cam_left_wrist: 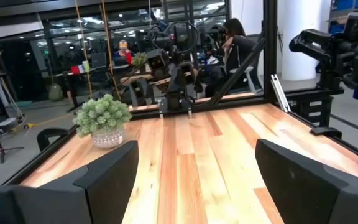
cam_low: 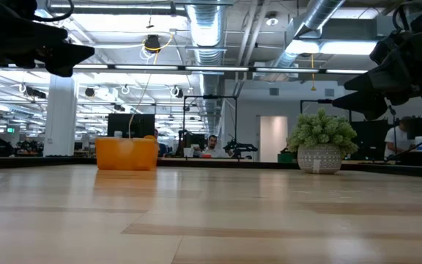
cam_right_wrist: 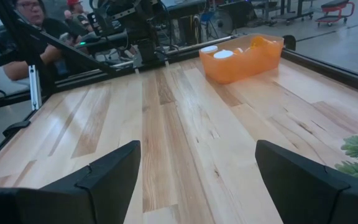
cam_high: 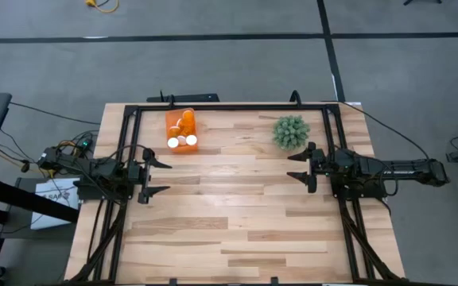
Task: Pick and place pill bottles into a basket
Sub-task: Return to Home Position
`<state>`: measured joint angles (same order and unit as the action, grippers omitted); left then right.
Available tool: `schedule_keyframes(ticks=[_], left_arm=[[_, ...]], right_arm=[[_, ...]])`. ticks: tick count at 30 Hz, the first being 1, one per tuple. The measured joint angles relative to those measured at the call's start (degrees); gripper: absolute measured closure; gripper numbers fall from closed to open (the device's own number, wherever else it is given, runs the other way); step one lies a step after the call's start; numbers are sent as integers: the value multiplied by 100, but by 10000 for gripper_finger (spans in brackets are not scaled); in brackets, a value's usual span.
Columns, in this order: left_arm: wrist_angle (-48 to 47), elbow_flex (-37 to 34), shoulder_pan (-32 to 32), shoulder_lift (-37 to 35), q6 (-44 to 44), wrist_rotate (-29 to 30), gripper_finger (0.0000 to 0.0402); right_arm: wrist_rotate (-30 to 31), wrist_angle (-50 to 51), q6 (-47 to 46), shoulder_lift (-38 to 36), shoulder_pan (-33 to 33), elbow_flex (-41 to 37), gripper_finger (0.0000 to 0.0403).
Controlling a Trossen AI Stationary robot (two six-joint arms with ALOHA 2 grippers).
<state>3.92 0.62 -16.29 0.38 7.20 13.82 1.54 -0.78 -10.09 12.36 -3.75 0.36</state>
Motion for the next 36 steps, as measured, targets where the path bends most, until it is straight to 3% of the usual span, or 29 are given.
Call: schedule_keyframes(ticks=[36], left_arm=[[-17,-9,0,0,19,2,89]], right_arm=[[0,0,-2,0,1,-2,92]])
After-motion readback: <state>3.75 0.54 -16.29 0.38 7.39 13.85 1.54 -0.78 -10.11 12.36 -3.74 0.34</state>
